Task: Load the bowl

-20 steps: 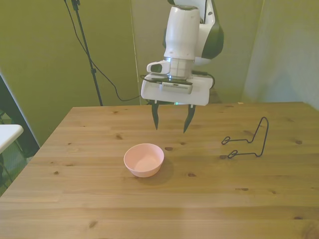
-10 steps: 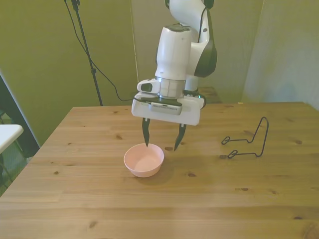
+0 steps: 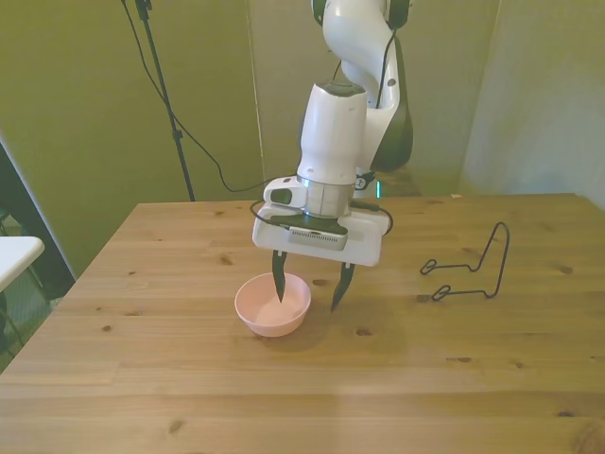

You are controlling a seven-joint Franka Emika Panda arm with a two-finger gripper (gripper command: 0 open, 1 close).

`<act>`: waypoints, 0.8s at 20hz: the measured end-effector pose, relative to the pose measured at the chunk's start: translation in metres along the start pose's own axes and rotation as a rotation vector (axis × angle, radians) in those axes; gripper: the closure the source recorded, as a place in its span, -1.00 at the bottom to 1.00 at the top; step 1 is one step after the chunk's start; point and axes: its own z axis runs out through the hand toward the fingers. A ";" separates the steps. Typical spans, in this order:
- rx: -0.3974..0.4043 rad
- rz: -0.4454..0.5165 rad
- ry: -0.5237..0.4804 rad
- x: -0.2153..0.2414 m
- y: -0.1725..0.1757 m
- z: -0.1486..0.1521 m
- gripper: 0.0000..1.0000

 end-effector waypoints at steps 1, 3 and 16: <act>-0.001 0.000 -0.001 -0.001 -0.001 0.001 1.00; 0.001 0.002 -0.003 -0.002 -0.003 0.002 1.00; -0.005 0.027 -0.014 0.002 0.004 0.008 1.00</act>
